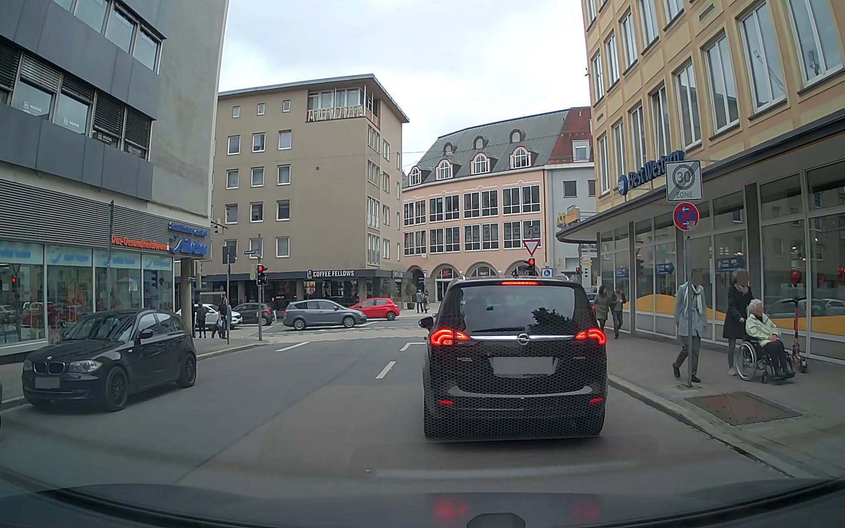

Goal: Follow the waypoints while adhering to traffic rules and regulations

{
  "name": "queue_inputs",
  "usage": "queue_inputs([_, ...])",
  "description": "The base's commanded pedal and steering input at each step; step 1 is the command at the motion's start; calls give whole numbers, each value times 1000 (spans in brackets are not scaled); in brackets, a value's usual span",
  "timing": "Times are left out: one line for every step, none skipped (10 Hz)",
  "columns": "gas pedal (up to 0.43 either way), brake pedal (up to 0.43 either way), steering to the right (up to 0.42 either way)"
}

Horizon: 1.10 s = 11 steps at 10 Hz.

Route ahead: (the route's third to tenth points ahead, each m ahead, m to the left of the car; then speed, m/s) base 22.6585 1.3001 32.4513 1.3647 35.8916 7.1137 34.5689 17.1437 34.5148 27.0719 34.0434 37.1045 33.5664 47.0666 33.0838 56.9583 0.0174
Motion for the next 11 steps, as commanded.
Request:
queue_inputs([0, 183, -6])
queue_inputs([0, 183, -6])
queue_inputs([0, 183, -6])
queue_inputs([0, 183, -6])
queue_inputs([0, 183, -6])
queue_inputs([0, 183, -6])
queue_inputs([0, 183, -6])
queue_inputs([0, 183, -6])
queue_inputs([0, 183, -6])
queue_inputs([0, 183, -6])
queue_inputs([0, 183, -6])
